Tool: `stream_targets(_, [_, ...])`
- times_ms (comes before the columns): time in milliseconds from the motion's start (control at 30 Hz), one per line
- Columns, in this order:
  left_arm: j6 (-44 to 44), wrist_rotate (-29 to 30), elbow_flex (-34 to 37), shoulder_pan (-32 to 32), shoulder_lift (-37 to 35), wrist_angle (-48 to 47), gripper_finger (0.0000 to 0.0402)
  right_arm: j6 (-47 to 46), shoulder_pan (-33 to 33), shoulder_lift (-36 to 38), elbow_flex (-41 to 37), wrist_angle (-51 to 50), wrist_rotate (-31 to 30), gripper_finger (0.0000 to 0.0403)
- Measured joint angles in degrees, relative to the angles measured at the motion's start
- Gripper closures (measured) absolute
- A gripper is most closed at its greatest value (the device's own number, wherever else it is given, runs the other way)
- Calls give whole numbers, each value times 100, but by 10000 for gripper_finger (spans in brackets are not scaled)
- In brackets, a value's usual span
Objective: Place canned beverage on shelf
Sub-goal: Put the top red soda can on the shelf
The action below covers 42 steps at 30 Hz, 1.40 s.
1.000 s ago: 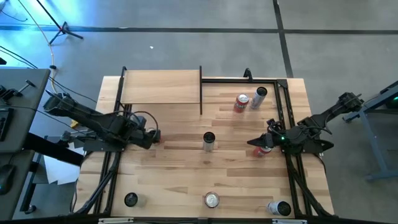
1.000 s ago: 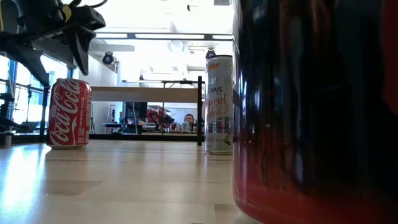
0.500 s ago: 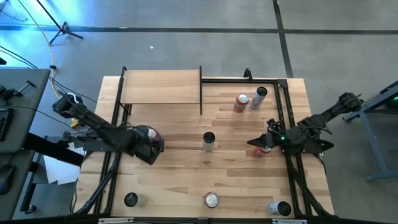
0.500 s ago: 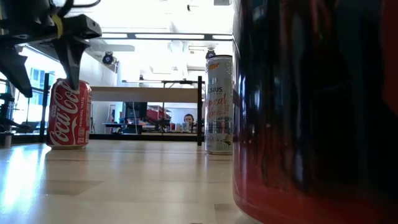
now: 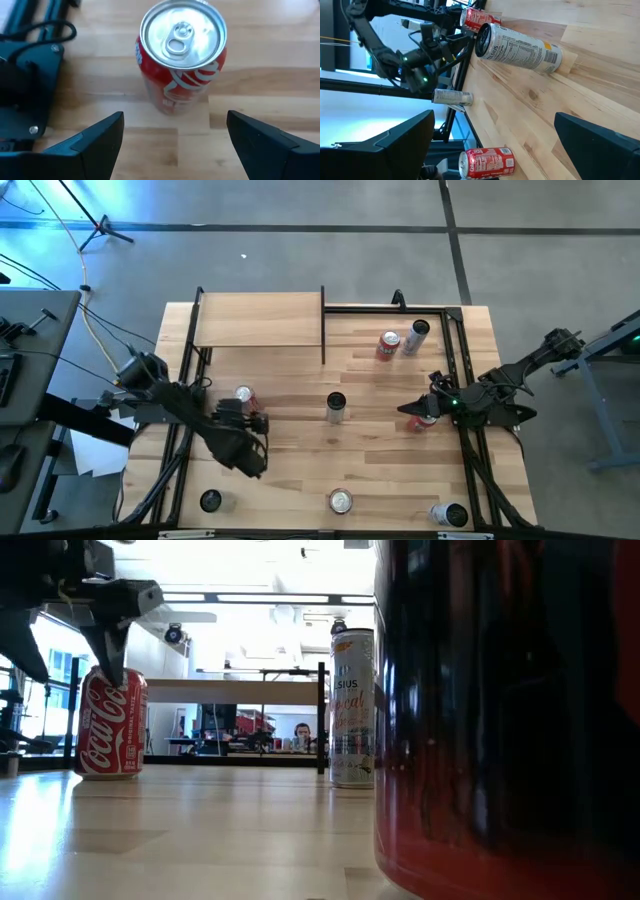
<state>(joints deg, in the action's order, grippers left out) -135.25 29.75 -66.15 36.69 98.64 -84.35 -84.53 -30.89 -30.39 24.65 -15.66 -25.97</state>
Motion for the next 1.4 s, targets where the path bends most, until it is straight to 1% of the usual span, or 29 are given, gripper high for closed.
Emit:
stream_targets(233, [-474,147,-368,19,810,-273,71,0,1,0,-1,0,1,3])
stream_targets(333, [-823,171,-395,29,1063,-579,71,0,1,0,1,2,1,3])
stream_targets(600, [-1708,421,-404,305,1558,-553,71,0,-1,0,1,0,0,3])
stream_targets(867, [-1767,977,-404,368,1992,-567,71,0,1,0,1,-2,0,3])
stream_targets(1000, [-1768,1030,-402,266,2119,-566,71,0,0,-1,-1,-2,0,3])
stream_targets(1100, [-1770,962,-402,192,2126,-567,71,0,1,0,1,-2,0,3])
stream_targets(1200, [-2018,958,-399,102,2126,-566,71,0,1,-2,1,-2,0,3])
stream_targets(1400, [-2072,1203,-161,-131,2126,-569,71,0,0,0,0,-2,1,3])
